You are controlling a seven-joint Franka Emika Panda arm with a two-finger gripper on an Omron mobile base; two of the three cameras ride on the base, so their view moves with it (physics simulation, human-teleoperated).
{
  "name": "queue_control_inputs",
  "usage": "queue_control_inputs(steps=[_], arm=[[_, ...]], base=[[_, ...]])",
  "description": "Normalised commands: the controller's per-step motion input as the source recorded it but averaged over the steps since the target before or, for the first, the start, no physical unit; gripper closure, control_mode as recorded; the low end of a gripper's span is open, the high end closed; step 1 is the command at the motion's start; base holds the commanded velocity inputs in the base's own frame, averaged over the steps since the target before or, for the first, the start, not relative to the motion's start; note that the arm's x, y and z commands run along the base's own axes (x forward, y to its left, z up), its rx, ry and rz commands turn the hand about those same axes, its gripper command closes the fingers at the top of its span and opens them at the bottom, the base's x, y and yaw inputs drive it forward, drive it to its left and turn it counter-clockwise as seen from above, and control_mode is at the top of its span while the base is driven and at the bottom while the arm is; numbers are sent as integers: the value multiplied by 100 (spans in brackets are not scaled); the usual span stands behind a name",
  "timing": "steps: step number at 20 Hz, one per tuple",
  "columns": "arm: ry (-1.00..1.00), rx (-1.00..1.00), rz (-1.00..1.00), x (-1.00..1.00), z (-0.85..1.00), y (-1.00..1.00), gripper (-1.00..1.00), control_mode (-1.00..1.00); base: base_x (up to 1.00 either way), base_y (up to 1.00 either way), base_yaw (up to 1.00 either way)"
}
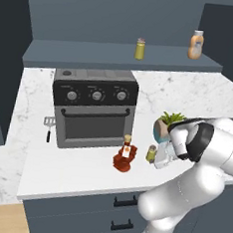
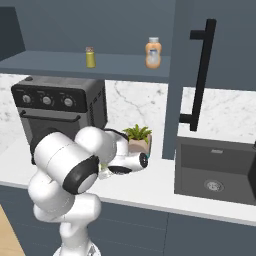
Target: Put the shaker and condiment bottle from the counter next to their counterparts in the cabinet.
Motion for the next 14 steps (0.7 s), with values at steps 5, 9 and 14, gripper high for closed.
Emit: queue_control_inputs(steps=[5,9,14], arm=[[1,2,1,0,48,0,100,-100],[1,0,0,0,62,0,100,-100],[7,0,0,0,59,1,100,-100]], base=[[0,0,0],[0,0,0],[0,0,0]])
